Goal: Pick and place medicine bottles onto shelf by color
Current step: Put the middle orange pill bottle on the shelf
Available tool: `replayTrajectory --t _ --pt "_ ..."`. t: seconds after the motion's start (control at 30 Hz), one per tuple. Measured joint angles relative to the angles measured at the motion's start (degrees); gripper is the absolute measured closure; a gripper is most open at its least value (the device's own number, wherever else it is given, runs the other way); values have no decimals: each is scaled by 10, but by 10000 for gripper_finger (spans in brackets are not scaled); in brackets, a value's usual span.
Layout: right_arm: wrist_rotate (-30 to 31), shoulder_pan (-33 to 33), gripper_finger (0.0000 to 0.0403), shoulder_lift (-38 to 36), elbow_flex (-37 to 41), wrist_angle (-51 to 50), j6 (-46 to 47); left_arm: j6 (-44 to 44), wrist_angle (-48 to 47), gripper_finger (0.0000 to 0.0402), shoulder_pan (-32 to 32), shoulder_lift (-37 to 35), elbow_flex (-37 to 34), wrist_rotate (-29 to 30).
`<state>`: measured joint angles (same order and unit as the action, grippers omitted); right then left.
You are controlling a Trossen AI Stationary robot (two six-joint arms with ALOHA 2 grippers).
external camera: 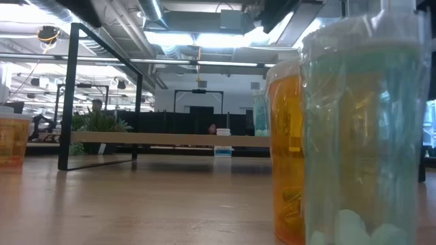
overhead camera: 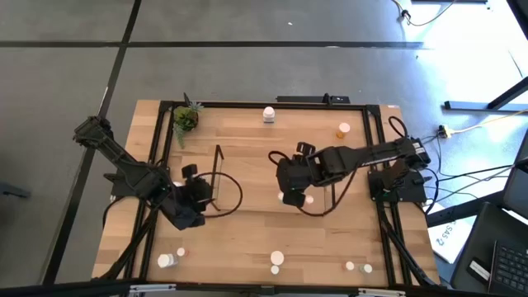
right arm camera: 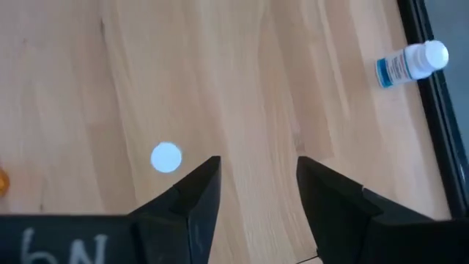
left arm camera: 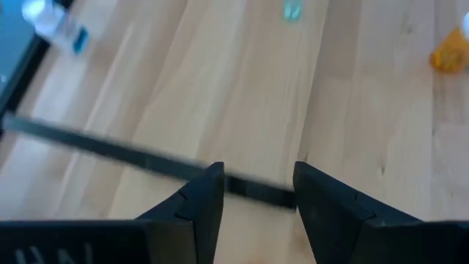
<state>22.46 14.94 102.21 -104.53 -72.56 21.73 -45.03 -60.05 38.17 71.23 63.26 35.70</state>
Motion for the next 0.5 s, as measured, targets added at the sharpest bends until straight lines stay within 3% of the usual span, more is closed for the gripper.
replayTrajectory --t 0.2,0.5 --pt "0 25 222 0 0 0 -29 -87 -47 243 24 -1 1 -28" --pt "0 66 221 0 0 7 -28 -197 -56 244 107 0 0 -83"
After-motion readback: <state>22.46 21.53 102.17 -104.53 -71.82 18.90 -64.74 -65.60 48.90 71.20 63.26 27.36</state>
